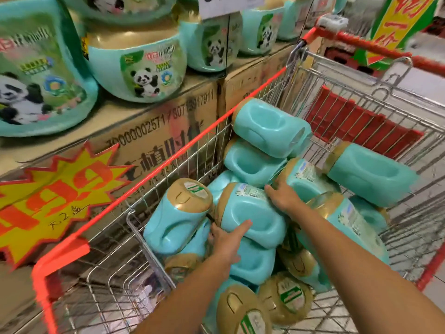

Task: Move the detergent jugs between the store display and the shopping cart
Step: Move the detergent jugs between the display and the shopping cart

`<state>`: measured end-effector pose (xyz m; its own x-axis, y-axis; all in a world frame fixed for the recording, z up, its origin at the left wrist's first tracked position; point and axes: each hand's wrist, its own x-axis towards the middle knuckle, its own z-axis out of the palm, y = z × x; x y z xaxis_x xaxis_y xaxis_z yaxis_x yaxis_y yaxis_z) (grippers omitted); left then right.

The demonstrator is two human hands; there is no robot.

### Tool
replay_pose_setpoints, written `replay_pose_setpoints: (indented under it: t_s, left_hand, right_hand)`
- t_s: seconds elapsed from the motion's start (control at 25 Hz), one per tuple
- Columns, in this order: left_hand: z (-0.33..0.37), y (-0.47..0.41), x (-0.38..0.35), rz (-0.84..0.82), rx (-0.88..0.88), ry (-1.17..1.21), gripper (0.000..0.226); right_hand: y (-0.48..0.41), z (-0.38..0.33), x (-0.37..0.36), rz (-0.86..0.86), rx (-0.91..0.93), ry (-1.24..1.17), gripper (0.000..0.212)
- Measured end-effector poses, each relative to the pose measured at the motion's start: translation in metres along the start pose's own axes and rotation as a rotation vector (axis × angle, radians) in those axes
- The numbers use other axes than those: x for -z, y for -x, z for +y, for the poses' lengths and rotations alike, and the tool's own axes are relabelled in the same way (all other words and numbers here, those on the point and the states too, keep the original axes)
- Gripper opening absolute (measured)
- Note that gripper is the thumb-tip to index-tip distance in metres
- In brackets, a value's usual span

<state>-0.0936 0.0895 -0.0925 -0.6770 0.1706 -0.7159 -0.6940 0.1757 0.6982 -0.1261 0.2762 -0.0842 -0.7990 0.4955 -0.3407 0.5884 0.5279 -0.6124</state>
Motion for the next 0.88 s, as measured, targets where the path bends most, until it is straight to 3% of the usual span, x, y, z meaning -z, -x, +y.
replay_pose_setpoints:
  t_s: [0.16,0.32,0.48,0.64,0.72,0.88]
  left_hand:
    - [0.006,0.001,-0.004,0.055,-0.066,0.123,0.073]
    - [0.004,0.005,0.01,0.018,-0.113,0.335,0.059]
    - [-0.004,0.027,0.007,-0.039,-0.122,0.72,0.07]
    - [-0.005,0.06,0.043,-0.137,-0.231,0.742,0.073]
    - [-0.002,0.082,0.065,-0.172,-0.277,0.713,0.07]
    - [0.0,0.128,0.102,-0.191,-0.281,0.706,0.067]
  right_hand:
    - [-0.011,0.002,-0.004,-0.187,-0.117,0.112,0.048]
    - [0.007,-0.018,0.019,-0.231,-0.15,-0.046,0.028]
    - [0.054,-0.038,0.037,-0.197,-0.078,-0.034,0.046]
    - [0.124,-0.037,0.042,0.003,0.128,0.1,0.08]
    - [0.159,-0.044,0.038,-0.007,0.221,-0.093,0.085]
    - [0.212,-0.061,0.012,-0.056,0.298,-0.52,0.071]
